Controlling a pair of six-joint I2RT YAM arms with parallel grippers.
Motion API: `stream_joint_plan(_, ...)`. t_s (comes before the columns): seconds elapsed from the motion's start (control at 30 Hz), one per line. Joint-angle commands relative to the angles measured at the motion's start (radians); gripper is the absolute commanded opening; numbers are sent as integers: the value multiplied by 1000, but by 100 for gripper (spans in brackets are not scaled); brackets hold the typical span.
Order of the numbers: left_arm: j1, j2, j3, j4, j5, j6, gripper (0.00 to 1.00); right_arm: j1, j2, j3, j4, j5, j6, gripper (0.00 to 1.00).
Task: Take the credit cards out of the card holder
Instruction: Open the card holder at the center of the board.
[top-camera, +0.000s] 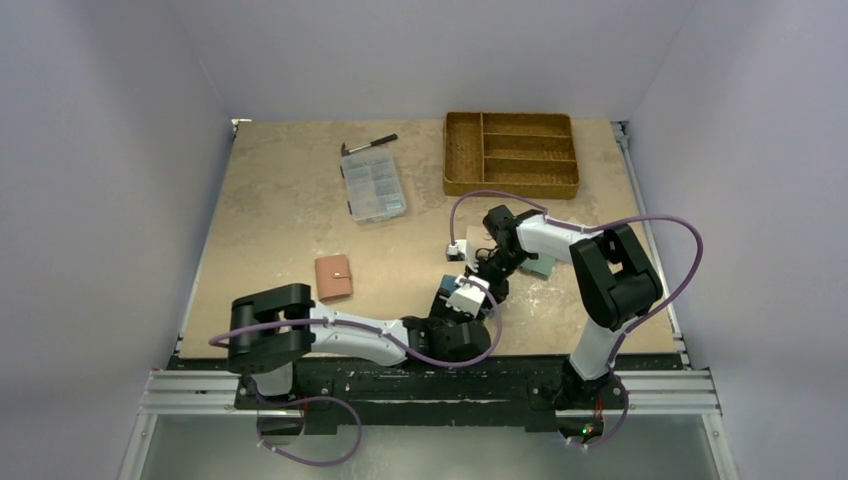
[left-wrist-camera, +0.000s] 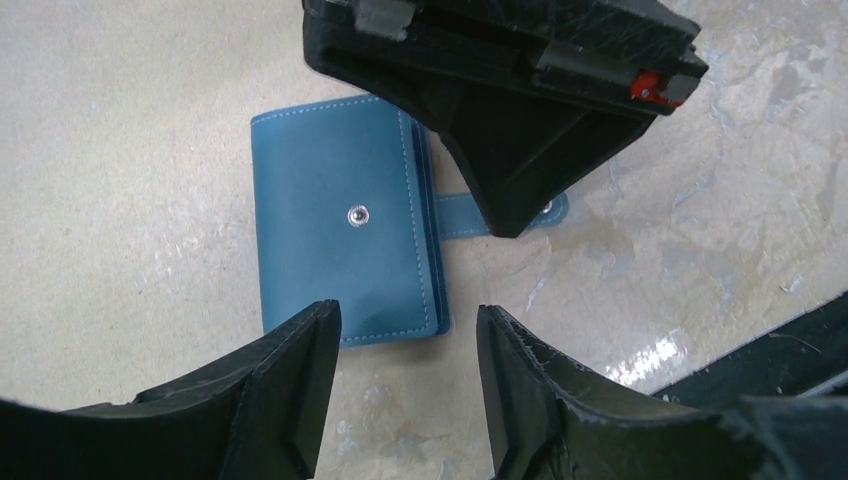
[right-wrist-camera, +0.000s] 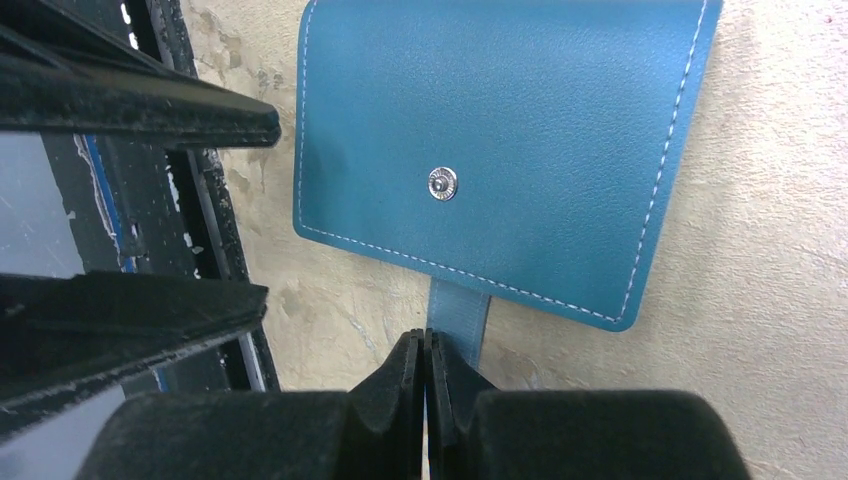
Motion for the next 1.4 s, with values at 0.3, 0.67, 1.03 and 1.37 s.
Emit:
stream_joint_plan(0.3, -8, 204, 282, -426, -149, -164, 46, -3, 8, 26, 20, 40, 13, 8)
stream_joint_plan(0.67, -8, 243, 325, -460, -211, -173, 46, -3, 10, 27, 23, 45, 18, 8)
stream_joint_plan(1.03, -7, 260, 353, -432, -247, -141, 38, -3, 7, 26, 25, 46, 19, 8)
stream_joint_plan(1.37, -3, 180, 294, -367, -182, -113, 0, -6, -2, 27, 26, 49, 20, 8)
